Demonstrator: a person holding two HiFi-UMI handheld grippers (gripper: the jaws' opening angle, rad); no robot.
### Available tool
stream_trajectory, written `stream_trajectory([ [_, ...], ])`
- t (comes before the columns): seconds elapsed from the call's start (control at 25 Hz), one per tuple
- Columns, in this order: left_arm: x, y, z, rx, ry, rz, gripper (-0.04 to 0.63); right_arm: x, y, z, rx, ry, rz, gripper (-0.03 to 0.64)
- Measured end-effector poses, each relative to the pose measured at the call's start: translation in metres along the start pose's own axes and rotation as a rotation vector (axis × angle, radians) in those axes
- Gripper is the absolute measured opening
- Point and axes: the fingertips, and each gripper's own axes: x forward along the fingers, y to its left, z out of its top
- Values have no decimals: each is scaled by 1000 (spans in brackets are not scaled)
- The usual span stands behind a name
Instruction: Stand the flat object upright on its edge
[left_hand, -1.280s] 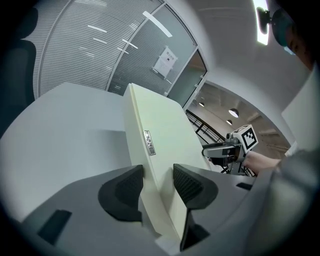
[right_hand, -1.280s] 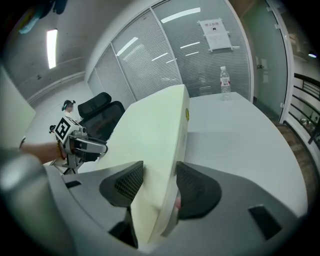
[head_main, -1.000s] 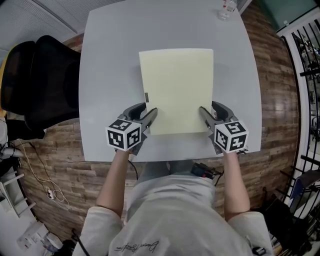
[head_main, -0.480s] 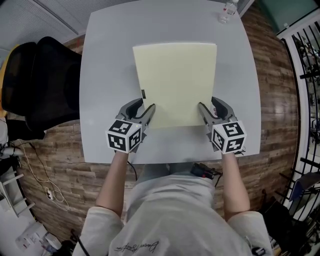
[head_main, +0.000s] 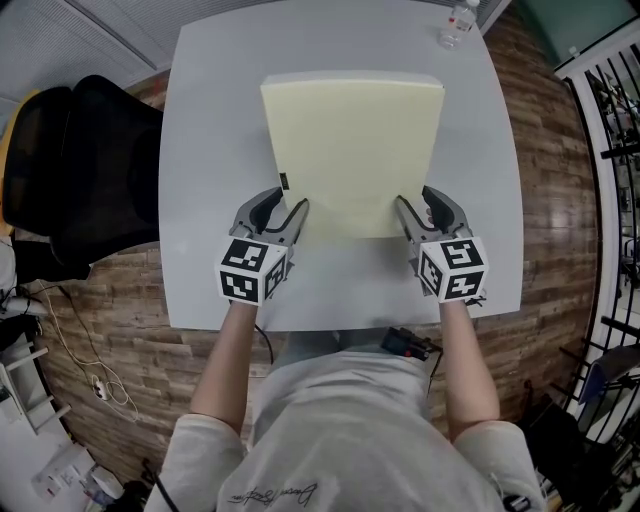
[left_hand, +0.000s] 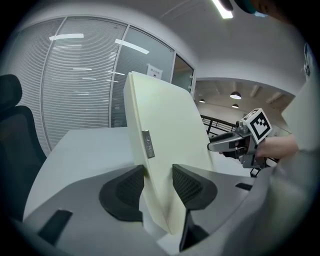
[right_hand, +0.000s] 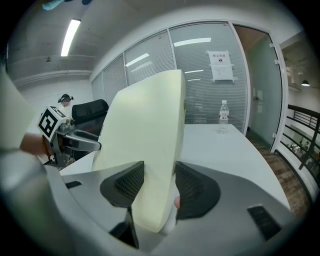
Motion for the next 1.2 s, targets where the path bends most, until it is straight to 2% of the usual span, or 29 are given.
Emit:
stream_trajectory([
  [0.84,38,20,13,98,-29,93,178,37,-26,11,-54,-33,-64,206],
  [1.2,45,37,10,122,-39,132,176,56,-22,14,-79,-40,-78,201],
])
